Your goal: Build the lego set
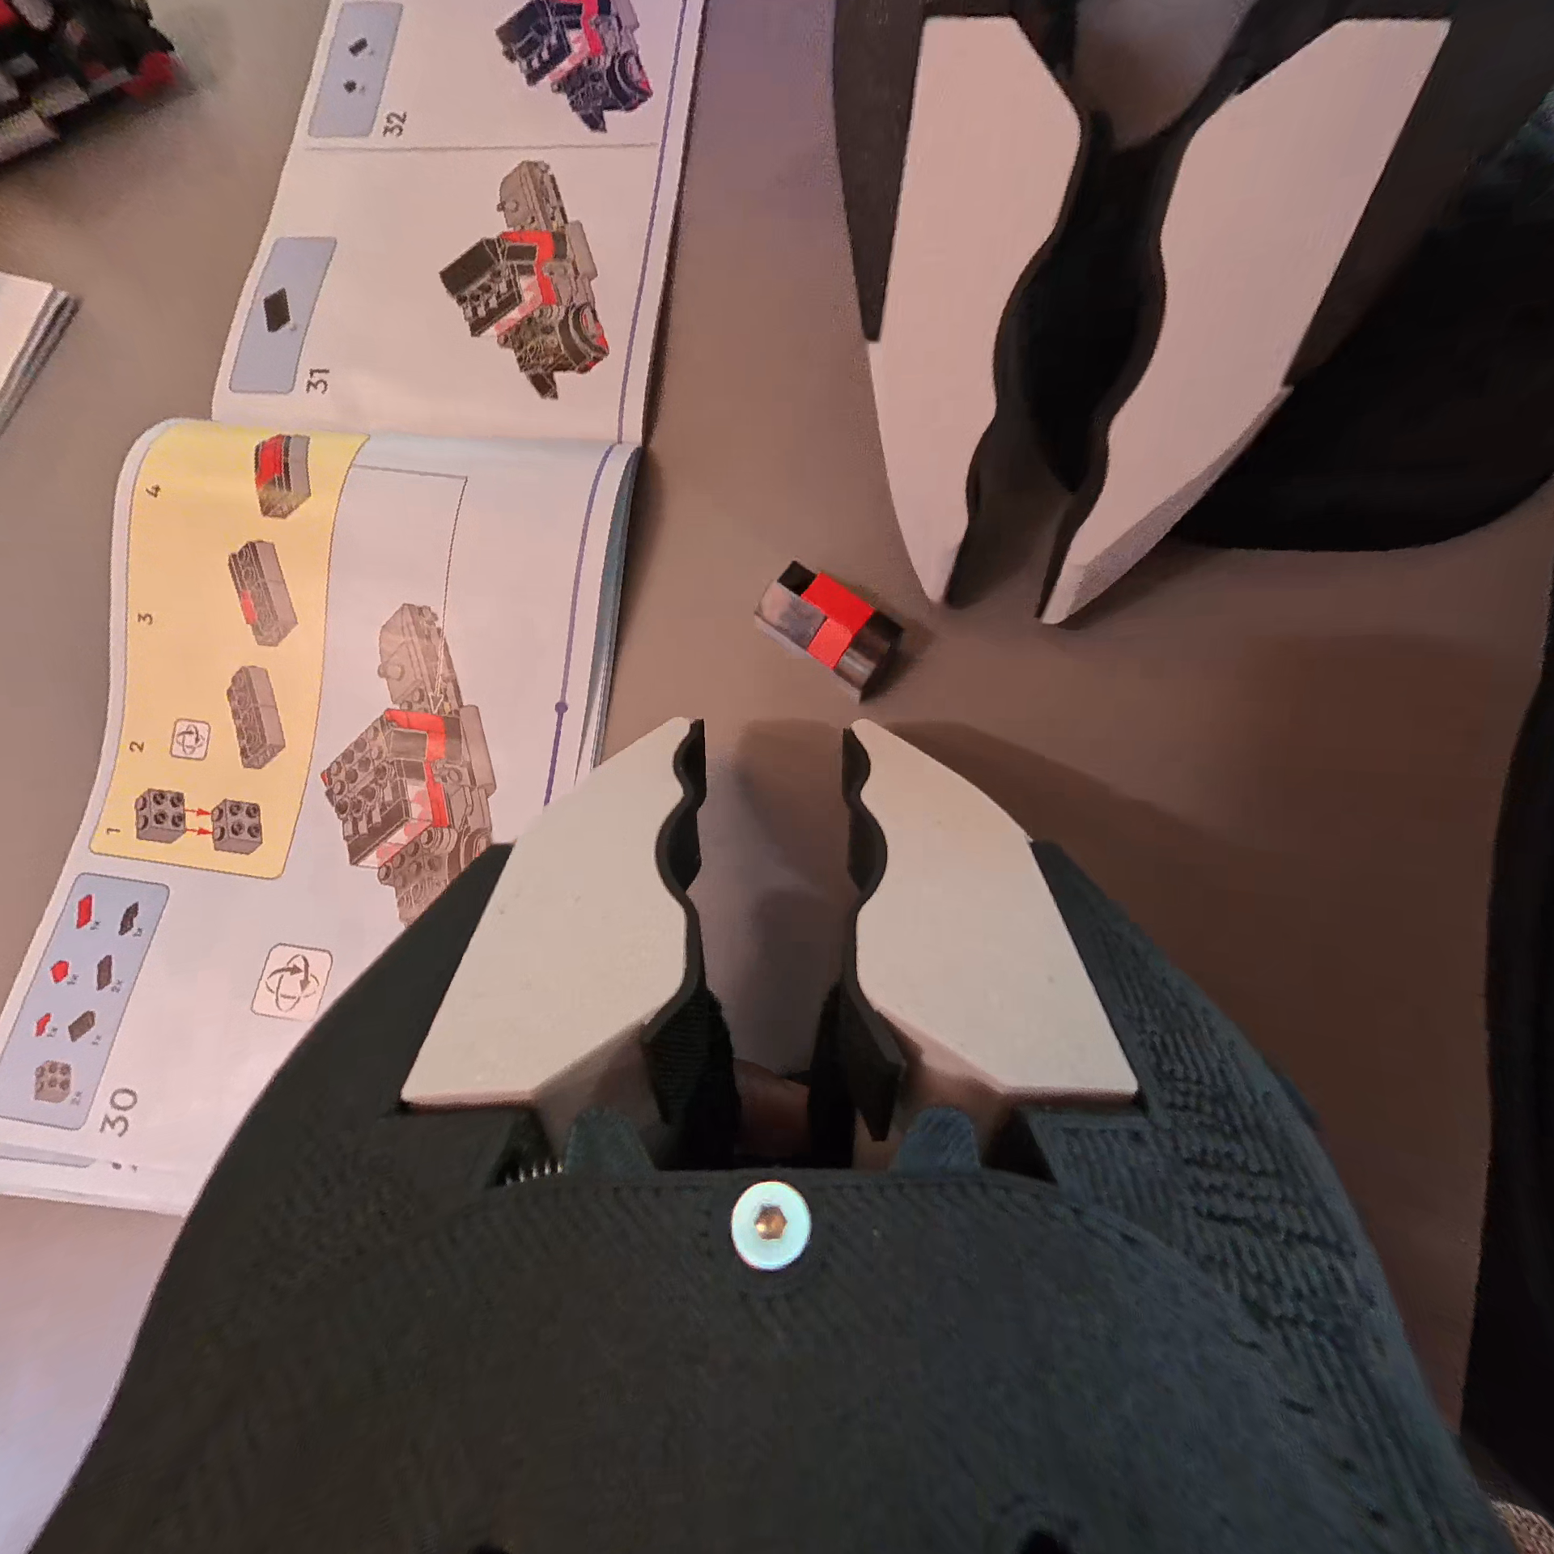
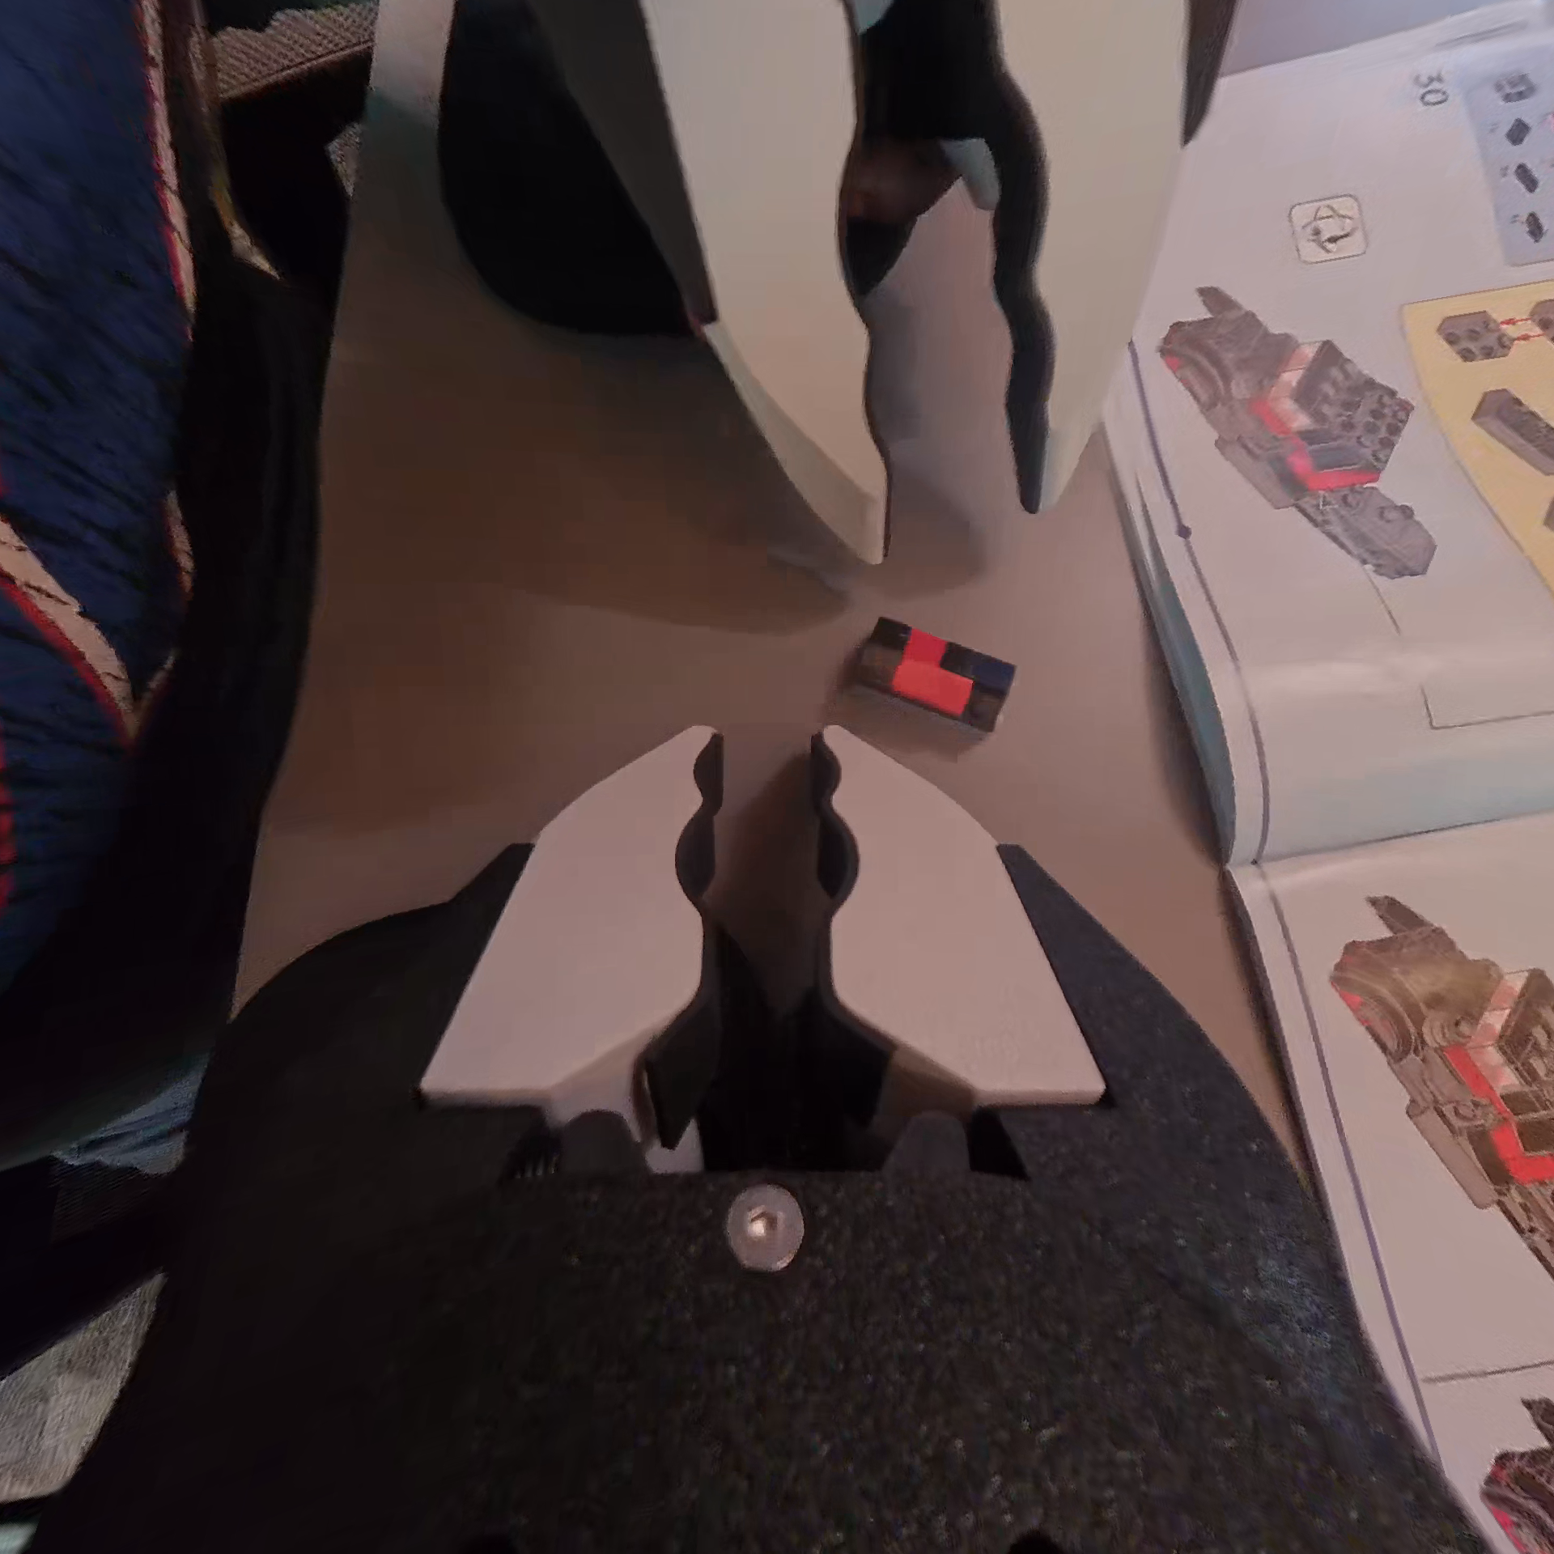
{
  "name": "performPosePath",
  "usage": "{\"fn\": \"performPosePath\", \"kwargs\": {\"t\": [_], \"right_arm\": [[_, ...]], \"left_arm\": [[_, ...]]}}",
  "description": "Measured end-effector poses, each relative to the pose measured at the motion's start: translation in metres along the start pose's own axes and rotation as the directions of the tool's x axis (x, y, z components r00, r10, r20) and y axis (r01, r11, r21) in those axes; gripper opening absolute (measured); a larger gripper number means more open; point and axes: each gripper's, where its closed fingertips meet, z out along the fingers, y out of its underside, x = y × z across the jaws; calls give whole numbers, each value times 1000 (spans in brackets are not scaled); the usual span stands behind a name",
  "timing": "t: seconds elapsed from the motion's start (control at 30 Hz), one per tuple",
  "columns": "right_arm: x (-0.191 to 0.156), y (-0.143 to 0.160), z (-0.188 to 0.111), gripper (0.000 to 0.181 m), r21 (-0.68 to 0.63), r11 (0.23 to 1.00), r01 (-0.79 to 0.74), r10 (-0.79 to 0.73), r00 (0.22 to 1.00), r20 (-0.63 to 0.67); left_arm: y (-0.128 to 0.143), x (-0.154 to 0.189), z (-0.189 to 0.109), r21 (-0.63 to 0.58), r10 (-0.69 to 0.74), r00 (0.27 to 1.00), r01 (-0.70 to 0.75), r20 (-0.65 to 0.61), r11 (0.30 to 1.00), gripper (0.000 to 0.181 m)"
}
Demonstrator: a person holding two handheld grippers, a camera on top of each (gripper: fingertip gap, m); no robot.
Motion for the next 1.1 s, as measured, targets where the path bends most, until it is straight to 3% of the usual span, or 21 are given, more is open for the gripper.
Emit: {"fn": "performPosePath", "kwargs": {"t": [0.17, 0.33, 0.47, 0.67, 0.83, 1.1], "right_arm": [[30, -2, -9, 26, 83, 995, -61, 70, 991, -114], [50, -8, -7, 31, 79, 990, 114, -104, 988, -115], [52, -6, 3, 33, 52, 987, 150, -148, 988, -34], [42, -7, 2, 28, 53, 989, 136, -134, 990, -54], [45, -3, 1, 28, 77, 993, 91, -86, 994, -66], [43, -6, 7, 17, 77, 989, 126, -122, 991, -51]], "left_arm": [[-8, 11, 5, 10, 33, 998, -32, -48, 999, 30], [-11, 19, 11, -8, 42, 997, -42, -65, 999, 30], [-6, 15, 15, -46, 61, 997, -63, -36, 997, 25], [1, -15, 10, -69, 53, 996, -47, 77, 996, 23], [-2, -13, 3, -7, 36, 999, -36, 32, 999, 22], [4, -18, -11, 22, 41, 997, -42, 58, 999, 23]]}}
